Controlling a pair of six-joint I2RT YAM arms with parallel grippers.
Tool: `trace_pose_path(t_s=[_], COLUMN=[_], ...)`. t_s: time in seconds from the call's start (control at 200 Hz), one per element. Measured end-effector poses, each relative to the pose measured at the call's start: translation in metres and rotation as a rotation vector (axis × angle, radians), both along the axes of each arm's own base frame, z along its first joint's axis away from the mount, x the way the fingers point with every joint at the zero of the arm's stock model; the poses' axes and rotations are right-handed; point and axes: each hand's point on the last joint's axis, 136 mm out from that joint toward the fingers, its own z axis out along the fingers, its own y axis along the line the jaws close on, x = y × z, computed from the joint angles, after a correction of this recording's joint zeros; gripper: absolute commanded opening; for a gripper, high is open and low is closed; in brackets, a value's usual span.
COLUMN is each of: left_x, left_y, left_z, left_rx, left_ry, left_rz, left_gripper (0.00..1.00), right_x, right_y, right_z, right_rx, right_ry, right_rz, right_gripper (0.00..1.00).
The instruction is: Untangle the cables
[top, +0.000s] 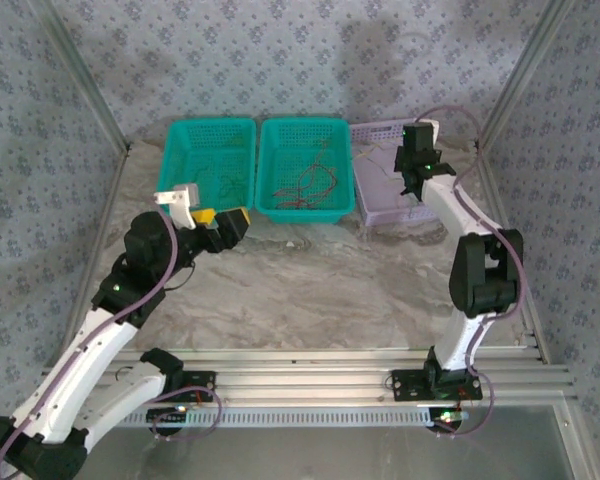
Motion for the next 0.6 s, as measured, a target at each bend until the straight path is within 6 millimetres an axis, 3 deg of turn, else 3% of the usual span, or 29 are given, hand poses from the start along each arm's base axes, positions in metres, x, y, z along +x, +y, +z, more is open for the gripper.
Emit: trace_pose_path(t_s=[0.27, 0.6], left_x=[0.003, 0.005], left_y=[0.0, -0.001], left_z=[-0.021, -0.031], left_rx=[0.035, 0.05], left_ry=[0.062, 0.091], left_rz=[0.007, 0.006], left_gripper=[1.0, 1.0], right_x=[0.03, 0.034], right_y=[-0.008, -0.055], right_z=[-0.035, -0.084], right_rx=[0.008, 0.097], right_ry=[0.081, 0.191], right_rz=[-0.015, -0.115], right_gripper=[0.0, 0.0])
